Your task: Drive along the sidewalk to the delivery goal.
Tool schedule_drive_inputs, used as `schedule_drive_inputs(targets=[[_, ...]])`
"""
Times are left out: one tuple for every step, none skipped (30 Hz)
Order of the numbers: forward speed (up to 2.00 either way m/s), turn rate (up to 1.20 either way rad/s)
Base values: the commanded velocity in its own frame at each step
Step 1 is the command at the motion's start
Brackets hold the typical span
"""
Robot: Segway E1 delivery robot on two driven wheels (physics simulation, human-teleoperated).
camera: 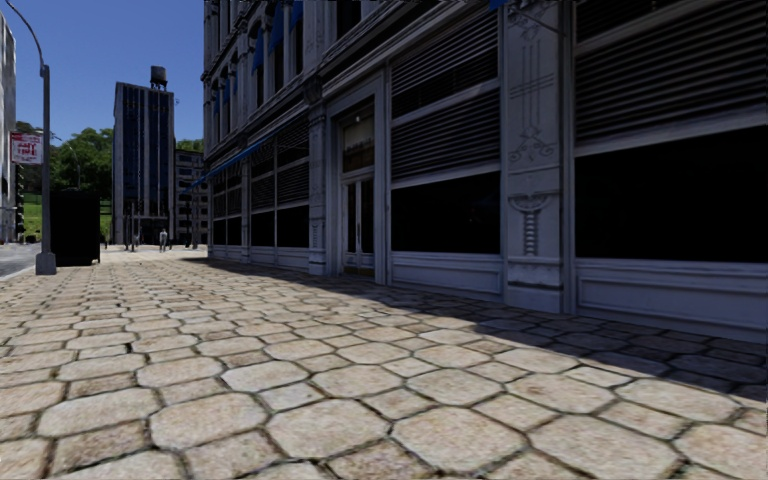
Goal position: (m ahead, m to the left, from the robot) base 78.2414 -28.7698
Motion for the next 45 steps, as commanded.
schedule_drive_inputs(targets=[[2.0,0.76],[2.0,0.76],[2.0,0.76],[2.0,0.76],[2.0,0.76],[2.0,0.76],[2.0,0.76],[2.0,0.76],[2.0,0.76],[2.0,0.76],[2.0,0.76],[2.0,0.76],[2.0,0.76],[2.0,0.76],[2.0,0.76],[2.0,0.76],[2.0,0.75],[2.0,0.74],[2.0,0.74],[2.0,0.74],[2.0,0.7],[2.0,-0.17],[2.0,0.0],[2.0,0.0],[2.0,0.0],[2.0,0.0],[2.0,0.0],[2.0,0.0],[2.0,0.0],[2.0,0.0],[2.0,0.0],[2.0,0.0],[2.0,0.0],[2.0,0.0],[2.0,0.0],[2.0,0.0],[2.0,0.0],[2.0,0.0],[2.0,0.0],[2.0,0.0],[2.0,0.0],[2.0,0.0],[2.0,0.0],[2.0,0.0],[2.0,0.0]])
